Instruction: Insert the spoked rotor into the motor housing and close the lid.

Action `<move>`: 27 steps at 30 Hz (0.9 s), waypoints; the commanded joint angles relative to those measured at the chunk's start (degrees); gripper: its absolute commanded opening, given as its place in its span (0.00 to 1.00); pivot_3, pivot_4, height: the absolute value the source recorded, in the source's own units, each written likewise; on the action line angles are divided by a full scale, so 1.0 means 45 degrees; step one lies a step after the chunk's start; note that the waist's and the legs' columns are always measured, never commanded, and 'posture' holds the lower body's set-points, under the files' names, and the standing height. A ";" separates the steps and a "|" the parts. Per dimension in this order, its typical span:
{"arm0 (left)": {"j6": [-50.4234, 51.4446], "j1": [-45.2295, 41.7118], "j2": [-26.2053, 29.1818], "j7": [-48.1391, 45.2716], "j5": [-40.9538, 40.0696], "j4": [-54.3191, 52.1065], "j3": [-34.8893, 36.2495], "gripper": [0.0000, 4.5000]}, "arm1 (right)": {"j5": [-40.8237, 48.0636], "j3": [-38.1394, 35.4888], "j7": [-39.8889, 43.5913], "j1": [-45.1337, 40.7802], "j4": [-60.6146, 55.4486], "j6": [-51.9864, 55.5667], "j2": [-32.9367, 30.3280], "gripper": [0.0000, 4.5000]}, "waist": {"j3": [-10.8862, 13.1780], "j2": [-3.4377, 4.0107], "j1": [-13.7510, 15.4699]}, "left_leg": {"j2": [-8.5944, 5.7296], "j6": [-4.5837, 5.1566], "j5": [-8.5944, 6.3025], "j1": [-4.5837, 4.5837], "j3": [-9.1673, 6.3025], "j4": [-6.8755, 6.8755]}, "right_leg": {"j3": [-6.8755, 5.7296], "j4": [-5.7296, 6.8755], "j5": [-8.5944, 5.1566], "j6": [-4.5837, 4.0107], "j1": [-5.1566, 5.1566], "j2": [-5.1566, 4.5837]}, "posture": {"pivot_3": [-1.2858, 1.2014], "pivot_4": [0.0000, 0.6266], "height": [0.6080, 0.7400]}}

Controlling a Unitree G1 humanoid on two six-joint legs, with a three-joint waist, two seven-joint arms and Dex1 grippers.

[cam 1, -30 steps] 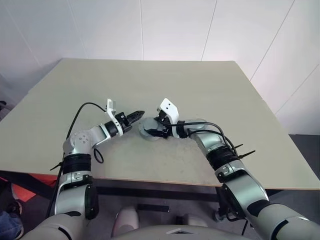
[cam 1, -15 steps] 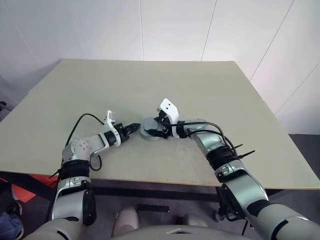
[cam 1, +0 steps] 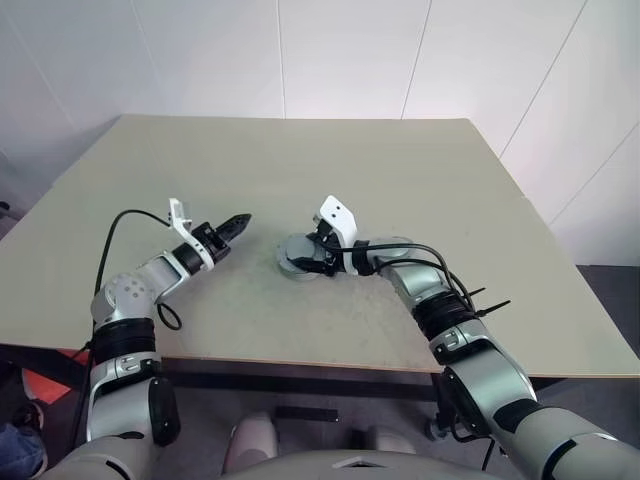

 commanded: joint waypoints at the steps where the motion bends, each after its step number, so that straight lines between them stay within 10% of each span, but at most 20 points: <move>1: -0.0252 -0.0211 0.0272 -0.0150 -0.0025 -0.0221 -0.0035 0.01 | -0.0561 0.0056 -0.0302 0.0520 0.0653 0.0723 -0.0645 0.71 | 0.0000 -0.0001 0.0009 | 0.0000 0.0000 0.0000 -0.0001 0.0000 0.0000 | 0.0000 0.0000 0.0000 0.0000 0.0000 0.0000 | 0.52 0.00 1.00; 27: -0.0197 0.0065 0.0201 -0.0268 0.0127 -0.0592 -0.0967 0.01 | -0.0619 0.0360 -0.0586 0.1003 0.1000 0.0171 -0.1112 0.71 | -0.0012 -0.0018 0.0034 | 0.0018 0.0001 0.0002 0.0002 0.0011 0.0007 | -0.0029 0.0007 0.0063 -0.0028 0.0099 0.0000 | 0.52 0.00 1.00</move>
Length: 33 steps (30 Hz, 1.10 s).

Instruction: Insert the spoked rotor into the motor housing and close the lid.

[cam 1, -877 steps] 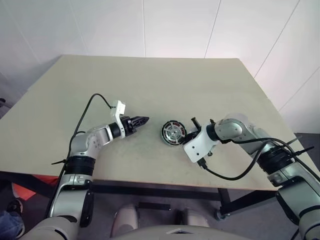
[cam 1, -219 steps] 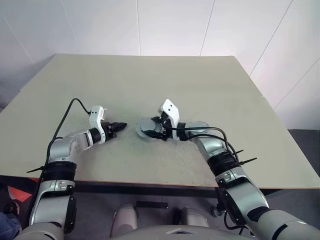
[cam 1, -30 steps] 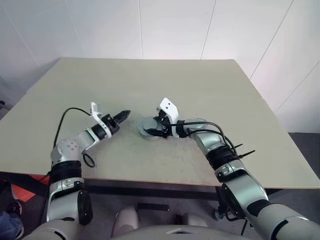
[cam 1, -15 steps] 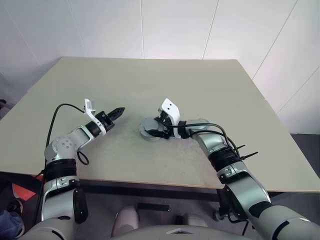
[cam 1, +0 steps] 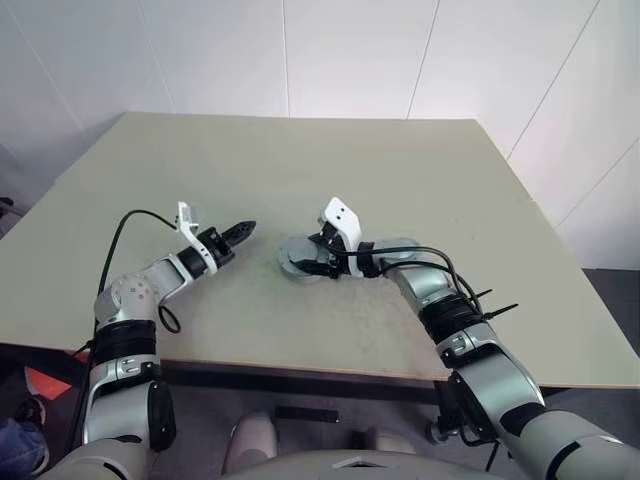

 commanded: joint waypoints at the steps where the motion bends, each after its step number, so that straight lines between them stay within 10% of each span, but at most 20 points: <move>1: -0.0073 -0.0104 0.0168 -0.0154 -0.0070 -0.0597 -0.0052 0.01 | -0.0584 -0.0203 -0.0480 0.0707 0.1149 0.0384 -0.0651 0.71 | 0.0004 0.0005 0.0033 | 0.0000 0.0000 0.0000 0.0002 0.0001 0.0000 | 0.0000 -0.0001 -0.0001 0.0002 0.0006 -0.0001 | 0.52 0.00 1.00; 18: -0.0238 -0.0230 0.0243 -0.0397 0.0217 -0.0328 -0.0175 0.01 | 0.1542 -0.1439 0.1082 0.1455 -0.1628 0.0302 -0.0252 0.71 | -0.0003 -0.0023 0.0107 | 0.0022 0.0113 0.0010 -0.0439 -0.0010 0.0154 | -0.0047 0.0017 0.0109 -0.0032 -0.0228 0.0032 | 0.52 0.00 1.00; 33: -0.0212 -0.0138 0.0140 -0.0454 0.0355 -0.0442 -0.0253 0.01 | 0.1225 -0.1178 0.1388 0.1765 -0.2761 -0.0207 -0.0812 0.71 | 0.0002 -0.0019 0.0059 | 0.0048 0.0147 -0.0017 -0.0442 -0.0030 0.0327 | -0.0061 0.0049 0.0094 -0.0057 -0.0160 0.0021 | 0.52 0.00 1.00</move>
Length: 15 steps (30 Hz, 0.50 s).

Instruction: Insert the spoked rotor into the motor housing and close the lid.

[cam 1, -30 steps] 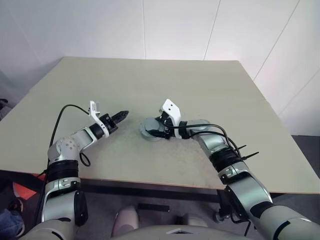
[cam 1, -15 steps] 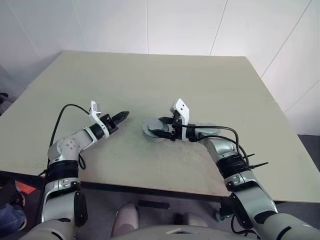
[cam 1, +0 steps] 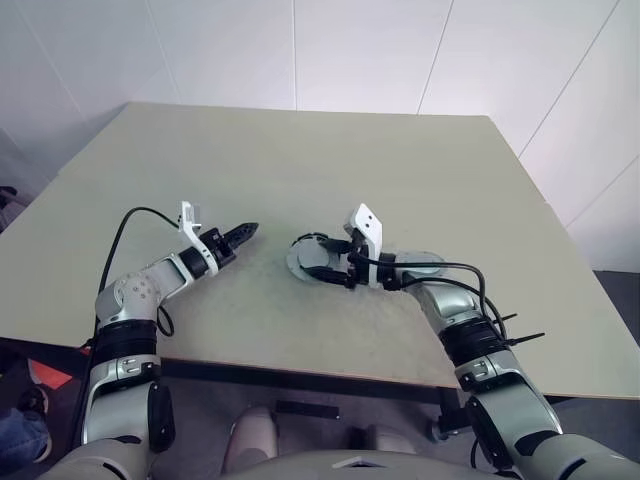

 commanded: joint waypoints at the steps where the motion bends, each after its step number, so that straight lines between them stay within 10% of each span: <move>1: -0.0179 -0.0152 0.0078 -0.0164 -0.0056 -0.0302 -0.0043 0.01 | -0.0196 -0.0056 -0.0270 -0.0201 -0.0210 -0.0227 -0.0061 0.71 | 0.0000 0.0000 0.0001 | -0.0001 0.0005 -0.0003 0.0000 -0.0001 0.0009 | 0.0000 0.0001 0.0000 0.0000 0.0005 -0.0001 | 0.52 0.00 1.00; 15: -0.0137 0.0013 0.0067 -0.0094 -0.0093 -0.0474 -0.0121 0.01 | -0.0521 -0.0196 -0.1035 -0.0807 0.0588 -0.0654 0.0191 0.71 | 0.0000 0.0001 -0.0038 | 0.0001 0.0018 -0.0011 0.0002 -0.0003 0.0060 | 0.0000 0.0051 -0.0001 -0.0002 0.0011 -0.0007 | 0.52 0.00 1.00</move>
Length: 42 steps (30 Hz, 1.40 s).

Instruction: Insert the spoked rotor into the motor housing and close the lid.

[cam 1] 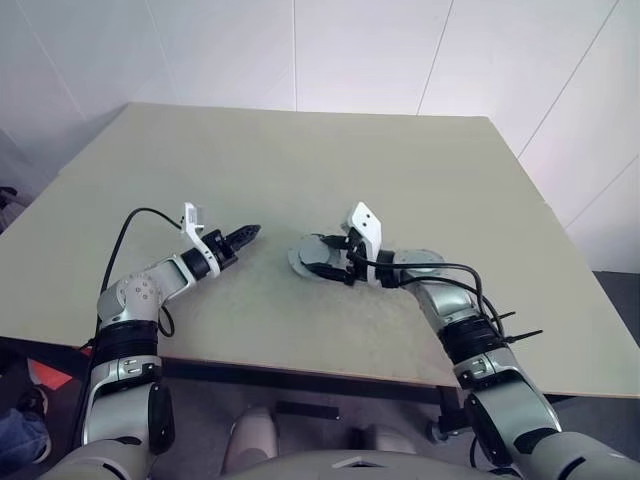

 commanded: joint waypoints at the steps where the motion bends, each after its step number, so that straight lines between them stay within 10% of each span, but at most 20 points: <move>1: -0.0136 -0.0044 0.0074 -0.0097 -0.0114 -0.0449 0.0061 0.01 | -0.0126 -0.0264 -0.0465 -0.0543 0.0242 -0.0193 0.0107 0.71 | 0.0000 0.0000 -0.0005 | 0.0000 0.0000 0.0000 0.0000 -0.0001 0.0003 | 0.0000 0.0005 0.0000 0.0000 0.0000 0.0000 | 0.52 0.00 1.00; 42: -0.0145 -0.0042 0.0126 -0.0148 0.0143 -0.0386 -0.0204 0.01 | -0.0337 -0.0157 -0.0501 -0.0369 0.0095 -0.0173 0.0011 0.71 | 0.0011 0.0013 -0.0026 | 0.0009 0.0011 -0.0005 0.0001 -0.0001 0.0069 | 0.0005 0.0074 0.0000 -0.0010 -0.0001 -0.0006 | 0.52 0.00 1.00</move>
